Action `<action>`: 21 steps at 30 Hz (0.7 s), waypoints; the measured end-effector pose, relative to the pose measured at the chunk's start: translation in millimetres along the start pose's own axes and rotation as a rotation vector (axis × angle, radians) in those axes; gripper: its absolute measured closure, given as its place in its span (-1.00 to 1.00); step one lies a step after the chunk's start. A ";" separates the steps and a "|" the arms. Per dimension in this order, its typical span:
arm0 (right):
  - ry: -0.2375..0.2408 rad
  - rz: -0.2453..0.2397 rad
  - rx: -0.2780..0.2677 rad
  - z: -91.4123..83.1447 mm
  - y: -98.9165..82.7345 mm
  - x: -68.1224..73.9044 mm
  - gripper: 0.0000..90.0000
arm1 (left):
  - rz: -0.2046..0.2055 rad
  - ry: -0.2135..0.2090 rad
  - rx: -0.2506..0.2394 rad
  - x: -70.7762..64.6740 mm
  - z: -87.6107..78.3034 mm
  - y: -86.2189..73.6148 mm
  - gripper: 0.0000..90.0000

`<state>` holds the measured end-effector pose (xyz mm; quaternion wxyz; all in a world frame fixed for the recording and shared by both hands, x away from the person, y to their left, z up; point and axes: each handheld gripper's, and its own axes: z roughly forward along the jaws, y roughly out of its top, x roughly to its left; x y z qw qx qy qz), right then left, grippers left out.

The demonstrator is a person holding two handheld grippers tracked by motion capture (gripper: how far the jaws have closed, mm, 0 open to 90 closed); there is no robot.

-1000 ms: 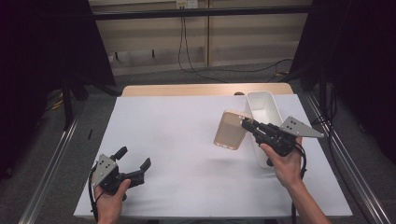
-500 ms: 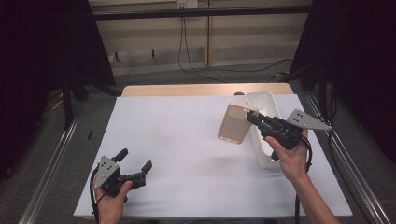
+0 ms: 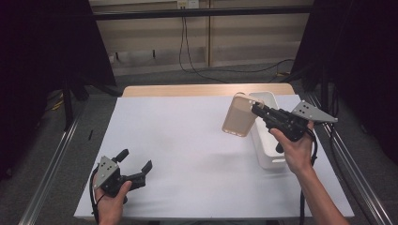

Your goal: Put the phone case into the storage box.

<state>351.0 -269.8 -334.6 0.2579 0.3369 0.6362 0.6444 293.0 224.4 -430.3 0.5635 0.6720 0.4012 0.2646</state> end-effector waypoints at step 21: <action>-0.045 -0.032 -0.008 -16.2 33.0 -28.3 0.81 | -0.021 0.008 -0.004 4.0 -0.1 -0.2 -0.90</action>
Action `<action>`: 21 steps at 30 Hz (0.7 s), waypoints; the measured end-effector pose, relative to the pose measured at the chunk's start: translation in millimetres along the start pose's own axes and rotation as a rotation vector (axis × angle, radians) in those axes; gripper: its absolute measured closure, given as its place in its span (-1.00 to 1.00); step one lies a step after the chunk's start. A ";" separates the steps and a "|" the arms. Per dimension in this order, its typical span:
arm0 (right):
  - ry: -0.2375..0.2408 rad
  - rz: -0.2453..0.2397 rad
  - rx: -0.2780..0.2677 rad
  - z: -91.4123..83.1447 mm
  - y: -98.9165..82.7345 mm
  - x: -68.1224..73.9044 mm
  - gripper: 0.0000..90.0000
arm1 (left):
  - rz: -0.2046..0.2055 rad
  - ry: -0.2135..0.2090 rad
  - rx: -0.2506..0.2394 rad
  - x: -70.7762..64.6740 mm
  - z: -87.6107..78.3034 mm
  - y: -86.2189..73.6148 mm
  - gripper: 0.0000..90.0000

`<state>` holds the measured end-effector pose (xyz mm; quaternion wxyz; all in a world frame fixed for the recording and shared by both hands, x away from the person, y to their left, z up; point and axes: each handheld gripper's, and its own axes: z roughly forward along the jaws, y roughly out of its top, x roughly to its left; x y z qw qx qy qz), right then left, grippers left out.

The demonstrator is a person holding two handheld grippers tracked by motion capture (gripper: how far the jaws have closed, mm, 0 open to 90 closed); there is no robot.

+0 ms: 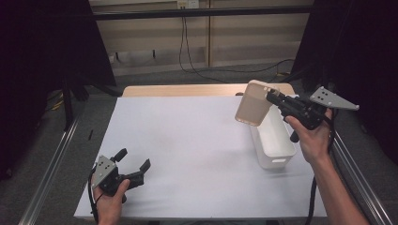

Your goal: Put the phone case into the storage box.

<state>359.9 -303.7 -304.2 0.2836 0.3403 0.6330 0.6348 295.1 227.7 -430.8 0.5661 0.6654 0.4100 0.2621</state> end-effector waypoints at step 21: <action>-0.055 -0.011 0.023 -12.6 8.4 -43.6 0.81 | 0.007 0.008 0.012 0.5 6.8 3.0 -0.90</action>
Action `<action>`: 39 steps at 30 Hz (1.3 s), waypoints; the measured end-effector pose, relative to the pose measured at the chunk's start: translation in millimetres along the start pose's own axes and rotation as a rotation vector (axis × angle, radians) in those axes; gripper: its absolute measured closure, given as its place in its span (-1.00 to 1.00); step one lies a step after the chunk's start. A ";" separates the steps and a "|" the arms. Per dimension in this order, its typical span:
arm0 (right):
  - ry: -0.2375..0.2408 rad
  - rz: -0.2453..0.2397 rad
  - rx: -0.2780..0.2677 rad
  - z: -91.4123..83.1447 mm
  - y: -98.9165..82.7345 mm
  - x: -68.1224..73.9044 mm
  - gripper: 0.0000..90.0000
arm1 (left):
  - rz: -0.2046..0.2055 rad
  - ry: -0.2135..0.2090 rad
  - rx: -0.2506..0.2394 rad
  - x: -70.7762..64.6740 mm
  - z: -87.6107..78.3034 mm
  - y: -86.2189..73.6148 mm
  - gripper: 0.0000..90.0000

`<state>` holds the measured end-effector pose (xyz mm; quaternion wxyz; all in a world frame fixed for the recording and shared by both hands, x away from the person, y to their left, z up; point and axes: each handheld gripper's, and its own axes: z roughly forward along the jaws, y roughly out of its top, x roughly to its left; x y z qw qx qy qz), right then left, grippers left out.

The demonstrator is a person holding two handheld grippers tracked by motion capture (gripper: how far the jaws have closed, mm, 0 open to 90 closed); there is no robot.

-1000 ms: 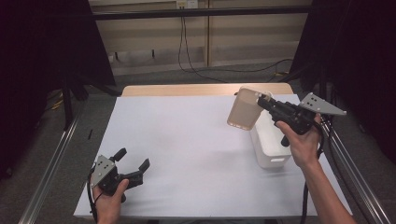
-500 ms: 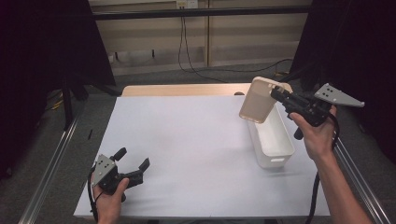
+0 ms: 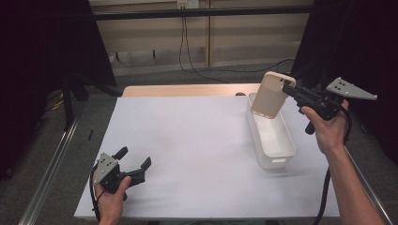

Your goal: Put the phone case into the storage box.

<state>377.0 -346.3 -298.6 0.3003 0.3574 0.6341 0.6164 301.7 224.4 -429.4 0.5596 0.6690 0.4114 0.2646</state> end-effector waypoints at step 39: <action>-0.044 -0.006 0.094 33.3 -44.8 -51.3 0.81 | 0.013 -0.014 0.030 6.6 9.0 -0.1 -0.91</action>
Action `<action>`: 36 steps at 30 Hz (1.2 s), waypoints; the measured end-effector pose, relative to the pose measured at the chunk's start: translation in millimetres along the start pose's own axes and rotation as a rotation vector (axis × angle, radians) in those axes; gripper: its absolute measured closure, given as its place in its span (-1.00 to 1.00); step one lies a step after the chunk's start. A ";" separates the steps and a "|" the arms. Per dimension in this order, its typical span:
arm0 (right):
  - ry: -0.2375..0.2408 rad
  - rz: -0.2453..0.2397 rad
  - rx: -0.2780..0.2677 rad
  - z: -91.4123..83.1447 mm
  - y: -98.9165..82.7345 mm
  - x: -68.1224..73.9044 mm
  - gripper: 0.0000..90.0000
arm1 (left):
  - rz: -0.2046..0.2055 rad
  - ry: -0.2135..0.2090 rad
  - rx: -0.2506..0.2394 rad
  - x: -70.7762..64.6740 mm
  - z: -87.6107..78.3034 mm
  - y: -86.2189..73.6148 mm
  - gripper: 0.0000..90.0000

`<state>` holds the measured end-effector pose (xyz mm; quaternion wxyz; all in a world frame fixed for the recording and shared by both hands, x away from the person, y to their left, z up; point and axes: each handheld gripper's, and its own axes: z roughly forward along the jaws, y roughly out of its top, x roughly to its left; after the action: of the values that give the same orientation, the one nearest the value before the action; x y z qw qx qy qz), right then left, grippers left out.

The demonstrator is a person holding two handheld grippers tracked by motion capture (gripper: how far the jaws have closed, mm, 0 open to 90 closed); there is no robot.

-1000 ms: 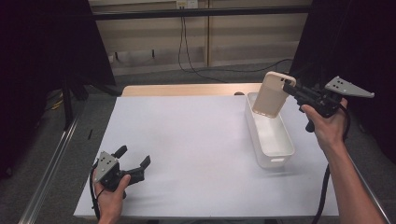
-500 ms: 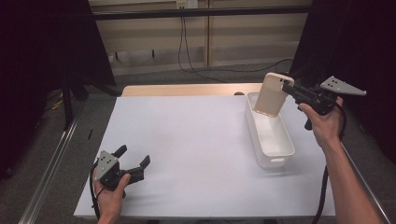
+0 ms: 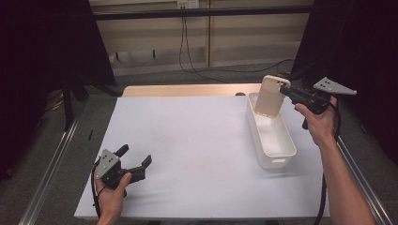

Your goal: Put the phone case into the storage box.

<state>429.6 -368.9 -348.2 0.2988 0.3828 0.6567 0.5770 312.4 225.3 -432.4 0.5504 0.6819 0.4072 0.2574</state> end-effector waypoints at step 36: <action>-0.024 0.019 0.011 41.6 -28.8 -24.0 0.81 | 0.007 -0.006 0.016 1.1 5.8 0.6 -0.91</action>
<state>472.4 -368.4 -384.3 0.2988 0.3975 0.6526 0.5717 317.8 223.0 -433.4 0.5452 0.6885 0.4054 0.2538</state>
